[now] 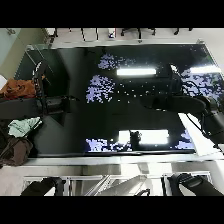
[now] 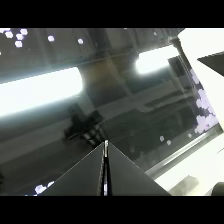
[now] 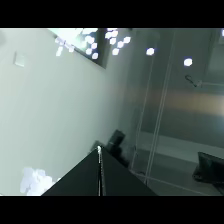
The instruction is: Fold the shirts.
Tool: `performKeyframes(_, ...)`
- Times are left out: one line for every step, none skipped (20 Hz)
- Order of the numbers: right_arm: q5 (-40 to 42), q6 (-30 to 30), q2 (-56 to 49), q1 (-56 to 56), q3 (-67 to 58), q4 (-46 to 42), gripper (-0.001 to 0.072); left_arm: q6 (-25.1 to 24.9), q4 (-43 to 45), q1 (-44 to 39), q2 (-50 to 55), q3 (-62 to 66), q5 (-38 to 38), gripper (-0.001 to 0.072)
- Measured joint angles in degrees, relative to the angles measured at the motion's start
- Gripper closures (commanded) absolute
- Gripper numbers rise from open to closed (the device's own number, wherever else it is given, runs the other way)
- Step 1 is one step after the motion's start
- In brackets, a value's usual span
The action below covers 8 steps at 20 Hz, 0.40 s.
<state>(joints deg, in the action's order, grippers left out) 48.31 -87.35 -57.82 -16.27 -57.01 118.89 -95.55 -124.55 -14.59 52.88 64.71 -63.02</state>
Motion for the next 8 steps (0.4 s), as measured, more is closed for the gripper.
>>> performKeyframes(-0.1, 0.2, -0.1, -0.4, 0.0, 0.0, 0.0691, 0.0, 0.0, 0.0, 0.0, 0.0, 0.0, 0.0694)
performKeyframes(-0.1, 0.2, -0.2, -0.7, 0.0, 0.0, 0.0690, 0.0, 0.0, -0.1, 0.0, -0.1, 0.0, 0.0694)
performKeyframes(-0.2, 0.4, -0.2, -0.9, 0.0, -0.2, 0.0691, 0.0, 0.0, -0.1, 0.0, -0.1, 0.0, 0.0694)
performKeyframes(-0.3, 0.4, -0.3, -1.0, 0.0, -0.2, 0.0691, 0.2, 0.0, -0.1, 0.0, -0.1, 0.0, 0.0694)
performKeyframes(-0.3, 0.3, -0.3, -1.2, 0.0, -0.2, 0.0691, 0.2, 0.0, -0.1, 0.0, -0.1, 0.0, 0.0694)
performKeyframes(-0.3, 0.4, -0.3, -1.2, 0.0, -0.2, 0.0690, 0.2, 0.0, -0.1, 0.0, -0.1, 0.0, 0.0694)
performKeyframes(-0.3, 0.4, -0.3, -1.3, 0.0, -0.2, 0.0691, 0.2, 0.0, -0.1, 0.0, -0.1, 0.0, 0.0694)
performKeyframes(-0.3, 0.4, -0.3, -1.3, 0.0, -0.2, 0.0690, 0.2, 0.0, -0.1, 0.0, -0.1, 0.0, 0.0694)
